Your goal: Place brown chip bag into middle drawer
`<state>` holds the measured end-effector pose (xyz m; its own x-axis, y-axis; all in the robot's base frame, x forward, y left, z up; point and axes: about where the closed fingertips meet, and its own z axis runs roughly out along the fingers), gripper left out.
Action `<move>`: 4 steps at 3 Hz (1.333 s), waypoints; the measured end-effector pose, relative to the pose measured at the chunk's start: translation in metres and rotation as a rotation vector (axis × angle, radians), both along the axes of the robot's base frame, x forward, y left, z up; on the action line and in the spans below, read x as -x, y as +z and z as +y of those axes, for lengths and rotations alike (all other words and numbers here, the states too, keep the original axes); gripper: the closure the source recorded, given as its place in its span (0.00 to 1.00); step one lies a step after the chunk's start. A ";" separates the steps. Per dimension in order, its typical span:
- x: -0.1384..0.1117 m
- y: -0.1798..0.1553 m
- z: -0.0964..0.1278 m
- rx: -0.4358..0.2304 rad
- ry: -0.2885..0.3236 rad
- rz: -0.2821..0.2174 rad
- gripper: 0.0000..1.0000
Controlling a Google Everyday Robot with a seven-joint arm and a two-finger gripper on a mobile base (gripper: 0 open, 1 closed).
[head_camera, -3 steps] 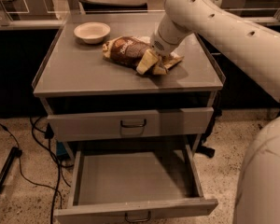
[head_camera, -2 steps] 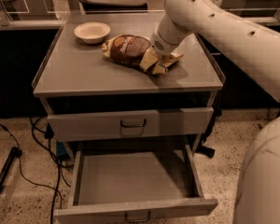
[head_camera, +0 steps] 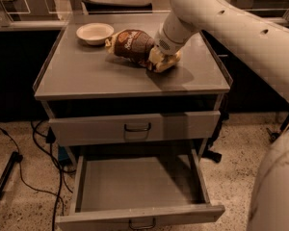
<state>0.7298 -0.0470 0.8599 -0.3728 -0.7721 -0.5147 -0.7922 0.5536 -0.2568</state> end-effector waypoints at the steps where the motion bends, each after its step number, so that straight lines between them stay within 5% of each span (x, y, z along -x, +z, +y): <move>1: 0.019 0.019 -0.002 0.006 0.054 -0.012 1.00; 3: 0.071 0.054 -0.037 -0.027 0.248 -0.019 1.00; 4: 0.071 0.055 -0.037 -0.027 0.249 -0.019 1.00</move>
Offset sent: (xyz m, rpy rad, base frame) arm -0.0661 -0.0346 0.0631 0.0010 -0.0565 0.2130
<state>0.6590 -0.0836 0.9145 -0.1630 -0.8250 -0.5412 -0.9001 0.3490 -0.2608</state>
